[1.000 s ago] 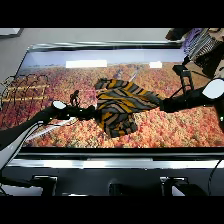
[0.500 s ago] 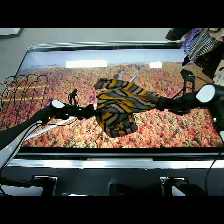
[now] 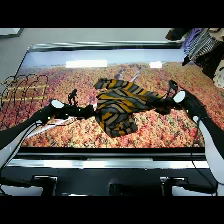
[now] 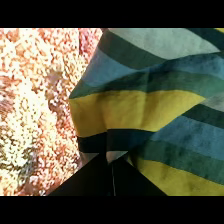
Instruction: Fold the clothes and pants, and hang the long-sleeved shirts on hangers.
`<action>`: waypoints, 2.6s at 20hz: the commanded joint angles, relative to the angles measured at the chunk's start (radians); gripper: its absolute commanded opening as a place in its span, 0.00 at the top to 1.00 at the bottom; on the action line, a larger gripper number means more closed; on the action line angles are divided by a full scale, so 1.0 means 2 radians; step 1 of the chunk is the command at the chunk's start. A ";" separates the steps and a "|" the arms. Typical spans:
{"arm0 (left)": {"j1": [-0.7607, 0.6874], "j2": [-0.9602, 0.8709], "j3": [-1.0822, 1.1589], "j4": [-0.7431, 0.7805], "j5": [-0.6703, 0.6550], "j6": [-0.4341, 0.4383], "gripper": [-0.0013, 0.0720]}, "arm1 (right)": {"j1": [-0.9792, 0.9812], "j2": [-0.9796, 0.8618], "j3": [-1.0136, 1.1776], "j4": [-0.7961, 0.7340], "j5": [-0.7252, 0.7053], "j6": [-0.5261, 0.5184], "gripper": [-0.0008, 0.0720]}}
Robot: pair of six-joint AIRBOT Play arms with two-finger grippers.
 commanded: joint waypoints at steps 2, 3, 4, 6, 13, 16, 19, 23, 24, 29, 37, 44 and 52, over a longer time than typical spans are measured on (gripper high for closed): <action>0.001 0.000 0.000 0.017 0.000 0.000 0.96 | 0.000 -0.055 -0.001 0.085 -0.085 -0.054 0.27; 0.001 0.000 0.000 0.020 0.000 0.000 0.96 | 0.000 -0.056 0.000 0.089 -0.095 -0.067 0.53; 0.001 0.001 0.000 0.020 0.000 0.000 0.96 | 0.000 -0.055 0.004 0.088 -0.098 -0.070 0.82; 0.006 0.011 0.002 0.029 0.000 0.000 0.96 | 0.000 -0.043 0.025 0.078 -0.084 -0.082 0.95; 0.044 0.126 0.191 0.299 -0.103 -0.089 0.97 | 0.000 0.121 0.161 0.030 0.001 -0.092 0.95; 0.044 0.200 0.289 0.349 -0.141 -0.092 0.96 | 0.000 0.218 0.220 0.022 0.034 -0.091 0.95; 0.044 0.287 0.329 0.352 -0.152 -0.093 0.96 | 0.000 0.323 0.248 0.019 0.072 -0.090 0.95; 0.044 0.407 0.329 0.364 -0.166 -0.141 0.96 | 0.000 0.446 0.250 -0.005 0.120 -0.035 0.95; 0.044 0.432 0.329 0.373 -0.171 -0.161 0.96 | 0.000 0.467 0.250 -0.016 0.133 -0.012 0.95; 0.044 0.476 0.326 0.388 -0.208 -0.216 0.96 | 0.000 0.494 0.250 -0.038 0.154 0.047 0.95; 0.043 0.386 0.138 0.348 -0.173 -0.227 0.96 | 0.000 0.262 0.250 -0.032 0.169 0.032 0.95; 0.031 0.176 0.065 0.296 -0.061 -0.219 0.96 | 0.000 -0.016 0.250 0.075 0.076 -0.062 0.95; 0.052 0.080 0.074 0.219 -0.074 -0.178 0.46 | -0.006 -0.079 0.250 0.077 0.131 -0.079 0.30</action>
